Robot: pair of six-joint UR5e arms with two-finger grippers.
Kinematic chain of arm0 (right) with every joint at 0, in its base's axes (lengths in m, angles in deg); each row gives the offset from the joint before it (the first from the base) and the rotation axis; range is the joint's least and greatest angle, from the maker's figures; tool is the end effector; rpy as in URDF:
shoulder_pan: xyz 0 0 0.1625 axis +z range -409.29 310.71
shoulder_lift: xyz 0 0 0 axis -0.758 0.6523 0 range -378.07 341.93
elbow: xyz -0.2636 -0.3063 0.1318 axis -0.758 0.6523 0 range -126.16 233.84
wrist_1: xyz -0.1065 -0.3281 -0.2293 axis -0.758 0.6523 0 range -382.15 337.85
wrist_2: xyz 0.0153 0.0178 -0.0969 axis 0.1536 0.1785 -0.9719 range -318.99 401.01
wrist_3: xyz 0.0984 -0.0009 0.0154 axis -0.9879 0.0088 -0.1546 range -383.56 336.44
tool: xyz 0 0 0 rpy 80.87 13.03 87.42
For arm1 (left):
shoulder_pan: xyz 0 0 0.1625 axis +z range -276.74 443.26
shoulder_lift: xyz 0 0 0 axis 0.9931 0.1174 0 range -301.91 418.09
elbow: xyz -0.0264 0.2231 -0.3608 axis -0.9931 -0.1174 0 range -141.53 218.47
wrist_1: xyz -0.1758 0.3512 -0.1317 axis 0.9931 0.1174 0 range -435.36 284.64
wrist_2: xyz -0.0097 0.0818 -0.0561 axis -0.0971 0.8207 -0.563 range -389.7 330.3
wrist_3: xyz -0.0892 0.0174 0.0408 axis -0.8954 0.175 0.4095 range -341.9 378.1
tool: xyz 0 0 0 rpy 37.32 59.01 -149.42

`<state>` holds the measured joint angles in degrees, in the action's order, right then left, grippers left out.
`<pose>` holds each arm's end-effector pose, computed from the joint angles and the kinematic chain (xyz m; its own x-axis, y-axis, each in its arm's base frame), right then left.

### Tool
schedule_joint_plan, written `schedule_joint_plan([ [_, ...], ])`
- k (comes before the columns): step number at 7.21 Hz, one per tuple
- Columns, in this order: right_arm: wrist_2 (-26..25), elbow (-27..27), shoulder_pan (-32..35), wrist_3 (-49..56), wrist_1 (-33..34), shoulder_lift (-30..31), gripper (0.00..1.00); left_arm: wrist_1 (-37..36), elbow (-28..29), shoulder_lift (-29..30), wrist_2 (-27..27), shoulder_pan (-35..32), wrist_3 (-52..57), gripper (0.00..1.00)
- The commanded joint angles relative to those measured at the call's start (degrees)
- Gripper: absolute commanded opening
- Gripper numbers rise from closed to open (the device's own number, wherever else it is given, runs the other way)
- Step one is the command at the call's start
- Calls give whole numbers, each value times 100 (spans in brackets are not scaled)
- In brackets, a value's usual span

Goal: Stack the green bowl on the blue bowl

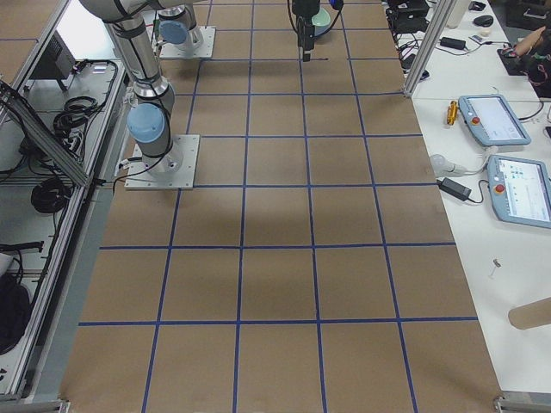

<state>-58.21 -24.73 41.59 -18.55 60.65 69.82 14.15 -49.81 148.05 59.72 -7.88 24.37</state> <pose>0.1251 -0.5041 0.5562 -0.9819 -0.0962 0.1629 -0.1013 0.9946 -0.0228 -0.1442 -0.4924 0.5040 -0.9916 0.1293 0.0057 0.1290 0.9908 -0.0403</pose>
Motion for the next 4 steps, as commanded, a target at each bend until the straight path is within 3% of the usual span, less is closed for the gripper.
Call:
schedule_joint_plan([
  [1,0,0,0,0,0,0,100,322,82,-119,31,34,-12,100],
  [4,0,0,0,0,0,0,100,322,83,-128,-21,192,5,100],
])
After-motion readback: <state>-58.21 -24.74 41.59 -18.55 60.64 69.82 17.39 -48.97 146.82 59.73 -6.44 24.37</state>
